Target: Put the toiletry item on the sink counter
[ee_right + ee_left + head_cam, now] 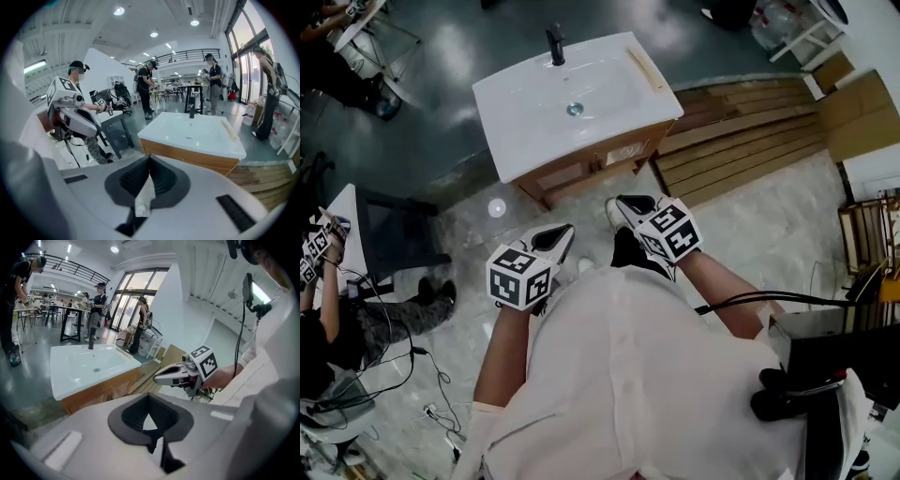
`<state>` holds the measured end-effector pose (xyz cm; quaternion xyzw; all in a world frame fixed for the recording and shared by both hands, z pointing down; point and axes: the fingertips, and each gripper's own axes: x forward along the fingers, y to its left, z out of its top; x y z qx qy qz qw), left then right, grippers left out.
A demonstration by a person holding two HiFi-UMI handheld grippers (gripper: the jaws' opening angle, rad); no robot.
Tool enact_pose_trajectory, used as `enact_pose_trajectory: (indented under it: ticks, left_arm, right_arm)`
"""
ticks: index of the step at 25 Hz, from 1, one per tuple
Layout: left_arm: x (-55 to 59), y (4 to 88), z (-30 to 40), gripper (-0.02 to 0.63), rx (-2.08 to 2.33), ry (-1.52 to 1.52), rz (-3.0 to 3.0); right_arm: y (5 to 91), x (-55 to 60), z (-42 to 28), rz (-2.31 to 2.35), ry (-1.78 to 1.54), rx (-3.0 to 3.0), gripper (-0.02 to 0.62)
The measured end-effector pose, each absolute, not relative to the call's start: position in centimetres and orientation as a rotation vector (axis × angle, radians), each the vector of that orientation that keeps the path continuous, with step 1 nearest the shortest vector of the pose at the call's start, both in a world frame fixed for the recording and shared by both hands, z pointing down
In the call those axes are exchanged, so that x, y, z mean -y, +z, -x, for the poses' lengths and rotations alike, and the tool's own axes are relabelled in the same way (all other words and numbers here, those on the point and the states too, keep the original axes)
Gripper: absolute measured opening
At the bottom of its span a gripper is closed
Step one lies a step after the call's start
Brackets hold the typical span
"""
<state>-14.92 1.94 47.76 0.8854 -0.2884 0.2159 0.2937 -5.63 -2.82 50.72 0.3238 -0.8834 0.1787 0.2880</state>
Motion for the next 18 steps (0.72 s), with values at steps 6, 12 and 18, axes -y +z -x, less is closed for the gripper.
enact_pose_trajectory:
  ticks: [6,12,18]
  left_arm:
    - [-2.2,48.1,15.5,0.006,0.786,0.581,-2.342]
    - [-2.1,47.9,15.4,0.006,0.785,0.58,-2.341]
    - [-1.8,48.4,15.4,0.006,0.789,0.574,-2.324]
  right_arm:
    - [50.7,2.2,5.8,-0.855,0.474,2.365,0.006]
    - [50.4,2.5,6.5,-0.843,0.475,2.38,0.006]
    - [50.6,2.9,6.6,-0.821,0.468,2.382,0.006]
